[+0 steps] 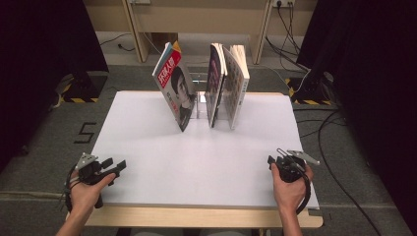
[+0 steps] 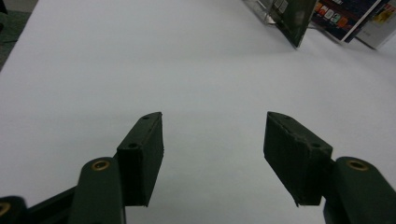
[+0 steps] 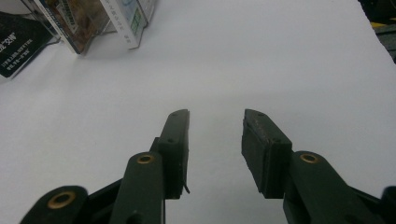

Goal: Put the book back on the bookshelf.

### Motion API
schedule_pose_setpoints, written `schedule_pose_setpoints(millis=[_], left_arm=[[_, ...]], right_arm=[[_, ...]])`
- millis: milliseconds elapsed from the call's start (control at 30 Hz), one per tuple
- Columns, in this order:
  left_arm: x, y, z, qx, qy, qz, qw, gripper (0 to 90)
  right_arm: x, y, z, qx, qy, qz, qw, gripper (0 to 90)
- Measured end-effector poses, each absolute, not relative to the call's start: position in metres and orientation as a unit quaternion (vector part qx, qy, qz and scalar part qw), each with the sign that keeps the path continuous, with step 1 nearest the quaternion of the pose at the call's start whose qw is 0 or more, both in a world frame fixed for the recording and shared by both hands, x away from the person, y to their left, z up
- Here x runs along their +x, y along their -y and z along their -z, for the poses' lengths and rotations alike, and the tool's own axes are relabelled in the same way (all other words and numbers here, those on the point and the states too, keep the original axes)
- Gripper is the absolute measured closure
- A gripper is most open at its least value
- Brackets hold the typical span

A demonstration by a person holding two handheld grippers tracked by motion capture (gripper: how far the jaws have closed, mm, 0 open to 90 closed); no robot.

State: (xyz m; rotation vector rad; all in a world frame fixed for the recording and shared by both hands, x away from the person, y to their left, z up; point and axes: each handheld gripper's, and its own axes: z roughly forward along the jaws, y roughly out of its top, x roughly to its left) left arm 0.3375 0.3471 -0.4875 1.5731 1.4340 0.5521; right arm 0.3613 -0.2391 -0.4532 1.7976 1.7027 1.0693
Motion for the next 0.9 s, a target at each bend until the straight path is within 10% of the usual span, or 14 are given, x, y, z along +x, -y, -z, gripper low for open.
schedule_pose_setpoints(millis=[900], left_arm=[[0.328,-0.354,0.503,0.638,-0.585,-0.229,0.445,38.1]], right_arm=[[0.363,0.244,0.464,0.655,-0.622,-0.373,0.213,58.6]])
